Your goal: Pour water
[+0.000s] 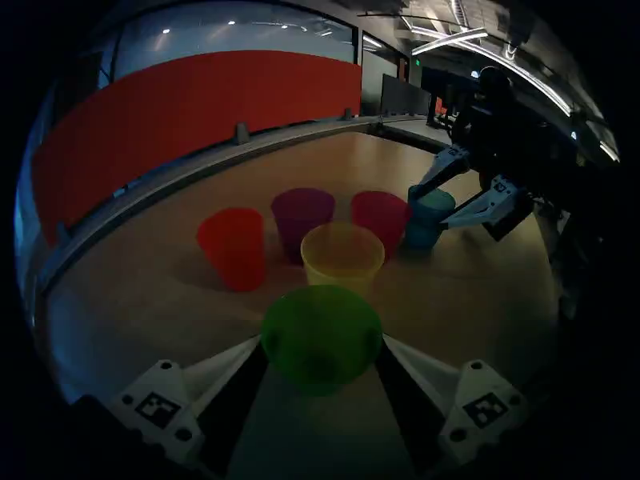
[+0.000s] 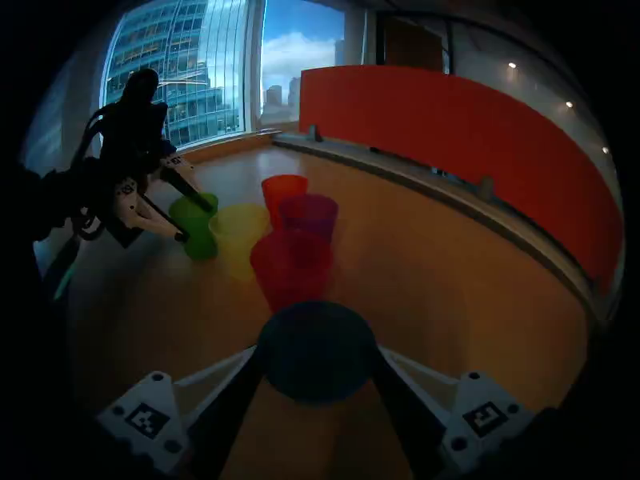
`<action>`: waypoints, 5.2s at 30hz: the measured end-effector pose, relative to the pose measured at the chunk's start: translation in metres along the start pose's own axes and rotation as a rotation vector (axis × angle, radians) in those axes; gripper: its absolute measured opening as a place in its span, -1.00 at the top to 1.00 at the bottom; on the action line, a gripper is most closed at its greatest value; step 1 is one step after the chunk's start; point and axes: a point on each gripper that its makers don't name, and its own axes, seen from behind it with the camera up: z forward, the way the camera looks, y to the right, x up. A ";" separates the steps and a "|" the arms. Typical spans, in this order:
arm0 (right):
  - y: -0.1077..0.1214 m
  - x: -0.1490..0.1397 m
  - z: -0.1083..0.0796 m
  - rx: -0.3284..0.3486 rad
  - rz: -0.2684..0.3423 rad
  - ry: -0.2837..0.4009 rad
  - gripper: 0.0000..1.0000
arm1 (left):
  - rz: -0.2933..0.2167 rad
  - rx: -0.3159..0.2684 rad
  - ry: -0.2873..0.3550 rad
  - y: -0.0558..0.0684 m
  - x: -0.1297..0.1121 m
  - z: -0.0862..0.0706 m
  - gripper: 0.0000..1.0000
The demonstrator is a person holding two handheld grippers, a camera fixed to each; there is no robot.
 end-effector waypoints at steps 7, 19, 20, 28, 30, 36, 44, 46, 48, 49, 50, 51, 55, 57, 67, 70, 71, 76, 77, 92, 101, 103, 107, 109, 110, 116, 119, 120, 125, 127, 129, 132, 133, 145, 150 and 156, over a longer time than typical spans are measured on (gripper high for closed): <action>0.000 0.011 -0.007 -0.010 -0.005 0.028 -0.84 | 0.001 0.007 0.019 0.002 0.008 -0.009 -0.73; -0.001 0.035 -0.029 -0.035 -0.008 0.105 -0.84 | -0.004 0.043 0.108 0.004 0.035 -0.032 -0.73; -0.002 0.038 -0.031 -0.037 -0.009 0.114 -0.84 | -0.007 0.045 0.118 0.004 0.038 -0.034 -0.73; -0.006 0.061 -0.052 -0.054 0.001 0.201 -0.83 | -0.028 0.061 0.202 0.005 0.059 -0.050 -0.73; -0.007 0.067 -0.056 -0.057 0.003 0.224 -0.84 | -0.031 0.065 0.222 0.005 0.064 -0.054 -0.73; -0.012 0.088 -0.067 -0.059 0.009 0.296 -0.84 | -0.033 0.076 0.290 0.007 0.083 -0.068 -0.73; -0.015 0.115 -0.082 -0.069 0.010 0.389 -0.84 | -0.027 0.087 0.357 0.011 0.102 -0.083 -0.73; -0.014 0.122 -0.086 -0.072 0.014 0.414 -0.84 | -0.029 0.089 0.375 0.013 0.107 -0.087 -0.73; -0.013 0.129 -0.089 -0.074 0.017 0.435 -0.83 | -0.031 0.087 0.393 0.015 0.111 -0.090 -0.73; -0.013 0.132 -0.091 -0.076 0.019 0.445 -0.83 | -0.032 0.084 0.402 0.017 0.114 -0.091 -0.73; -0.012 0.135 -0.093 -0.078 0.020 0.454 -0.84 | -0.033 0.082 0.411 0.019 0.116 -0.093 -0.73; -0.012 0.137 -0.094 -0.080 0.020 0.462 -0.84 | -0.033 0.080 0.418 0.020 0.118 -0.094 -0.73; -0.011 0.145 -0.099 -0.086 0.016 0.489 -0.84 | -0.028 0.075 0.445 0.027 0.127 -0.099 -0.73; -0.011 0.147 -0.100 -0.088 0.012 0.497 -0.84 | -0.024 0.075 0.456 0.029 0.131 -0.101 -0.73; -0.015 0.154 -0.101 -0.083 0.000 0.513 -0.84 | -0.021 0.075 0.496 0.033 0.139 -0.108 -0.73; -0.015 0.155 -0.101 -0.082 -0.005 0.512 -0.84 | -0.021 0.074 0.500 0.033 0.139 -0.109 -0.73; -0.015 0.155 -0.102 -0.082 -0.008 0.511 -0.84 | -0.021 0.074 0.501 0.033 0.139 -0.109 -0.73; -0.016 0.159 -0.104 -0.083 -0.019 0.512 -0.84 | -0.017 0.076 0.503 0.034 0.138 -0.111 -0.73; -0.017 0.160 -0.105 -0.083 -0.020 0.512 -0.84 | -0.017 0.075 0.502 0.035 0.138 -0.111 -0.73; -0.024 0.172 -0.112 -0.073 -0.080 0.510 -0.84 | -0.003 0.050 0.498 0.052 0.136 -0.112 -0.73; -0.027 0.187 -0.120 -0.073 -0.134 0.520 -0.84 | -0.013 0.027 0.500 0.063 0.131 -0.109 -0.73; -0.027 0.190 -0.121 -0.074 -0.150 0.521 -0.84 | -0.013 0.021 0.501 0.066 0.130 -0.108 -0.73; -0.029 0.197 -0.124 -0.076 -0.182 0.523 -0.84 | -0.011 0.012 0.504 0.070 0.130 -0.106 -0.73; -0.029 0.201 -0.126 -0.080 -0.200 0.525 -0.84 | -0.010 0.006 0.508 0.074 0.130 -0.106 -0.73; -0.029 0.203 -0.127 -0.081 -0.209 0.526 -0.84 | -0.010 0.003 0.510 0.076 0.131 -0.106 -0.73; -0.031 0.219 -0.132 -0.090 -0.269 0.530 -0.84 | -0.005 -0.016 0.515 0.084 0.132 -0.103 -0.73; -0.031 0.227 -0.134 -0.098 -0.303 0.530 -0.84 | 0.000 -0.022 0.518 0.087 0.133 -0.103 -0.73; -0.031 0.230 -0.135 -0.101 -0.314 0.531 -0.84 | 0.000 -0.024 0.518 0.088 0.134 -0.102 -0.74; -0.033 0.244 -0.138 -0.115 -0.372 0.536 -0.84 | 0.004 -0.037 0.523 0.094 0.137 -0.101 -0.73; -0.033 0.249 -0.139 -0.120 -0.395 0.536 -0.84 | 0.004 -0.040 0.524 0.096 0.137 -0.100 -0.73; -0.034 0.254 -0.140 -0.125 -0.416 0.536 -0.84 | 0.004 -0.044 0.525 0.097 0.138 -0.099 -0.73; -0.035 0.262 -0.142 -0.132 -0.448 0.538 -0.84 | 0.006 -0.050 0.526 0.100 0.138 -0.098 -0.73; -0.035 0.265 -0.142 -0.135 -0.459 0.540 -0.84 | 0.007 -0.052 0.526 0.101 0.139 -0.098 -0.73; -0.036 0.291 -0.145 -0.170 -0.582 0.548 -0.84 | 0.019 -0.067 0.528 0.110 0.142 -0.095 -0.73; -0.036 0.300 -0.143 -0.188 -0.640 0.545 -0.84 | 0.022 -0.070 0.528 0.111 0.143 -0.093 -0.74; -0.036 0.309 -0.141 -0.205 -0.695 0.548 -0.84 | 0.025 -0.076 0.530 0.114 0.144 -0.091 -0.73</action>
